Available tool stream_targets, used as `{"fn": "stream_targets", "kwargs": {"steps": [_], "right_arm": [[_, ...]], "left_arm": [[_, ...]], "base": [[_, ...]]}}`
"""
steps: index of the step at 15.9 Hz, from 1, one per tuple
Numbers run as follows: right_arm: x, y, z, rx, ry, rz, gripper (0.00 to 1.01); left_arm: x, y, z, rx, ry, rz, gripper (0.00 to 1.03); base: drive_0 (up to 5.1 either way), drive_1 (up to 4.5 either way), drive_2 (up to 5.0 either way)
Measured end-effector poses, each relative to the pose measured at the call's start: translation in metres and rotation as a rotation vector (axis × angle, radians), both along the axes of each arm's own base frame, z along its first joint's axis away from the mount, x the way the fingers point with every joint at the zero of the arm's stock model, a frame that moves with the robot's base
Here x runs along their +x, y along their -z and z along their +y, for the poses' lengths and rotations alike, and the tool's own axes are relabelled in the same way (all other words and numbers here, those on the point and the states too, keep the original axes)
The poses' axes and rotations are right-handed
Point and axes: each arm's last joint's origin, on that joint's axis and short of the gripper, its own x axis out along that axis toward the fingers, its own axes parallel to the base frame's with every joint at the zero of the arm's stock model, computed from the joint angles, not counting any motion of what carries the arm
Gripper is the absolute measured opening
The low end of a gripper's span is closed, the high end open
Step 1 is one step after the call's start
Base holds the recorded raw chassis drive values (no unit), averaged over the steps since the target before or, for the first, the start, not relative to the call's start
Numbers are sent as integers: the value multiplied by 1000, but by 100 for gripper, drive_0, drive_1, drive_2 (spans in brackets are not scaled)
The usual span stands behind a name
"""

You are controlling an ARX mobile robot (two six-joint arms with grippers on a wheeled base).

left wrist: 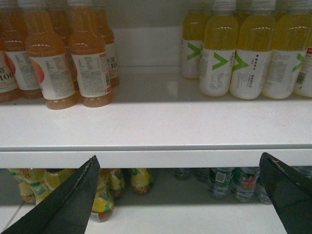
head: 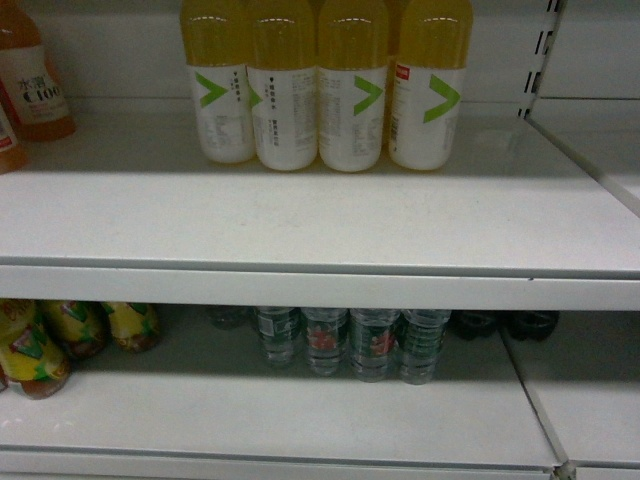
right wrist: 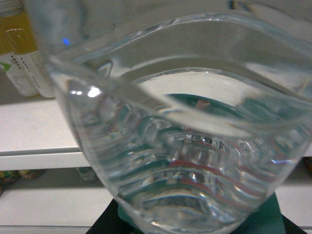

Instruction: Move water from second to third shelf

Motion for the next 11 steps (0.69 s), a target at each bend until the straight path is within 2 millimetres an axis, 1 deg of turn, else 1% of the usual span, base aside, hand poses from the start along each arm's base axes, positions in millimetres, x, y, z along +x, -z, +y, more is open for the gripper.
{"fn": "stream_targets", "kwargs": {"steps": [6, 11], "right_arm": [[0, 0, 0, 0, 0, 2, 35], [0, 0, 0, -1, 4, 1, 35]], "left_arm": [[0, 0, 0, 0, 0, 3, 98], [0, 0, 0, 0, 1, 3, 98]], "base": [[0, 0, 0], [-473, 227, 227]]}}
